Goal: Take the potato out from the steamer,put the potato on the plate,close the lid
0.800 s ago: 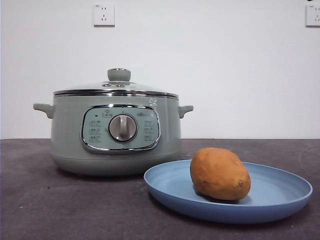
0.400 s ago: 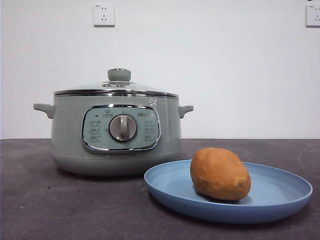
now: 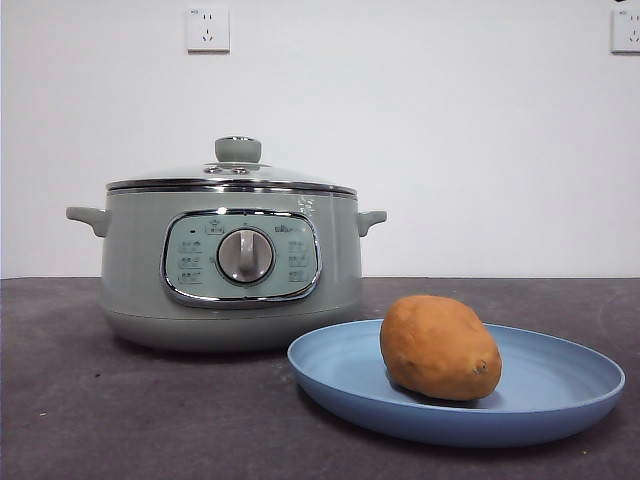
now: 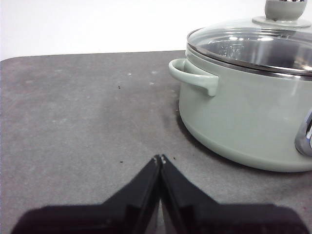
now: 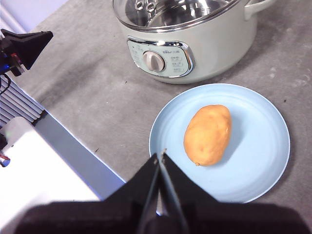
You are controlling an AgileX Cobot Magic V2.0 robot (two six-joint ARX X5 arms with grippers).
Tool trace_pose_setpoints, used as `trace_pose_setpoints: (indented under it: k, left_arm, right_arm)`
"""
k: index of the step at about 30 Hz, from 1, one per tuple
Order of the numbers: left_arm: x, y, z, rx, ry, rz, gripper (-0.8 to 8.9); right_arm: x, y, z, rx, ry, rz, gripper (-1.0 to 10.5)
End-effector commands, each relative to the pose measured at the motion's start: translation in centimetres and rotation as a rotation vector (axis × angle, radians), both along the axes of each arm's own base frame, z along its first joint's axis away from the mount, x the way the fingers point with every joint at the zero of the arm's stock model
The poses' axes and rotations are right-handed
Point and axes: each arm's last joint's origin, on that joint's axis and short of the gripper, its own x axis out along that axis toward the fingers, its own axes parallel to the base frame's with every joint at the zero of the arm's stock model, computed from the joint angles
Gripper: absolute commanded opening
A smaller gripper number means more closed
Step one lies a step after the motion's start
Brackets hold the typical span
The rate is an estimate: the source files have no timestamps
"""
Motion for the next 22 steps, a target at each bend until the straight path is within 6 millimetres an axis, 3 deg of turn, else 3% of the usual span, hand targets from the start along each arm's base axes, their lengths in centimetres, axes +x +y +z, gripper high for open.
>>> trace_pose_setpoints:
  k: [1, 16, 22]
  left_arm:
    - [0.1, 0.0, -0.5, -0.007, 0.012, 0.005, -0.03]
    - [0.1, 0.0, -0.5, -0.007, 0.012, 0.005, -0.03]
    - [0.1, 0.0, -0.5, -0.007, 0.012, 0.005, -0.03]
  right_arm:
    - [0.0, 0.0, 0.2, 0.01, -0.005, -0.003, 0.0]
    - [0.0, 0.0, 0.3, 0.008, -0.013, -0.004, 0.0]
    - [0.3, -2.0, 1.2, 0.014, -0.175, -0.146, 0.0]
